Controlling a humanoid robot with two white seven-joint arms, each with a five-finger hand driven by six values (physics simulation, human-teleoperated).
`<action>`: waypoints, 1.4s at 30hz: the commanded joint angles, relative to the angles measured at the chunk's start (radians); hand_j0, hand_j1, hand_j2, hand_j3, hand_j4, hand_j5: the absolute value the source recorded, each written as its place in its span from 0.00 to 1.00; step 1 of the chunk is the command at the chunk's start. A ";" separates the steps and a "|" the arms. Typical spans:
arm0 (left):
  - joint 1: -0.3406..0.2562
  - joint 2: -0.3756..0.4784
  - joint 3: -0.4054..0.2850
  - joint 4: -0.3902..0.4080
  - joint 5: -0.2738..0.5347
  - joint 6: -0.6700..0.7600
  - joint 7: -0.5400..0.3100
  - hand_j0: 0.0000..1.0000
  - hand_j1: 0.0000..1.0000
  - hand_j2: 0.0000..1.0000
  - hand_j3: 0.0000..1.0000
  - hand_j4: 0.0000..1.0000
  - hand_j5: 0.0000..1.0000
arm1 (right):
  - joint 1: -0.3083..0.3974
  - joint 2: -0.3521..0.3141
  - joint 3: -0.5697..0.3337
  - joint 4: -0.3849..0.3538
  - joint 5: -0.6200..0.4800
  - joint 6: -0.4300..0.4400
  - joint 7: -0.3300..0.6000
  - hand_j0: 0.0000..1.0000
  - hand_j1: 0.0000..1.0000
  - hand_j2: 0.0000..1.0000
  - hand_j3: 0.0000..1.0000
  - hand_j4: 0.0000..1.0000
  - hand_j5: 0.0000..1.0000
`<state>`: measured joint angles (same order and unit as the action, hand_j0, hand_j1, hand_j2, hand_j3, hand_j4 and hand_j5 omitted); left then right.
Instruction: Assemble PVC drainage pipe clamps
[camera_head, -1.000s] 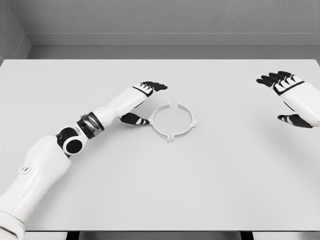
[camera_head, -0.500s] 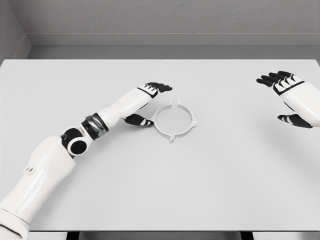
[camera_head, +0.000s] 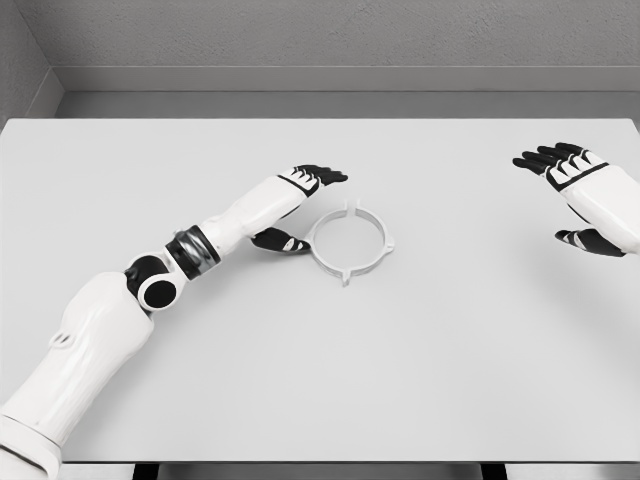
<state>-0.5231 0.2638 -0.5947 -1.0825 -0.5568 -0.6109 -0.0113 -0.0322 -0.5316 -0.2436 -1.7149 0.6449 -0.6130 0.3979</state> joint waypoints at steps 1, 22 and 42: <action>-0.002 0.000 0.000 0.001 0.006 0.000 0.001 1.00 1.00 1.00 1.00 1.00 1.00 | 0.000 -0.001 0.000 0.000 -0.007 0.002 -0.001 1.00 1.00 1.00 1.00 1.00 1.00; -0.015 0.028 0.009 0.018 0.012 0.000 0.001 1.00 1.00 1.00 1.00 1.00 1.00 | -0.012 -0.001 0.029 -0.002 -0.005 0.002 -0.001 1.00 1.00 1.00 1.00 1.00 1.00; -0.032 -0.021 0.003 0.061 -0.002 0.000 0.001 1.00 1.00 1.00 1.00 1.00 1.00 | -0.373 0.182 0.488 0.241 0.170 0.053 -0.007 1.00 1.00 1.00 1.00 1.00 1.00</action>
<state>-0.5553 0.2487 -0.5937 -1.0201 -0.5642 -0.6109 -0.0112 -0.4050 -0.3596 0.2203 -1.5060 0.8076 -0.5633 0.3919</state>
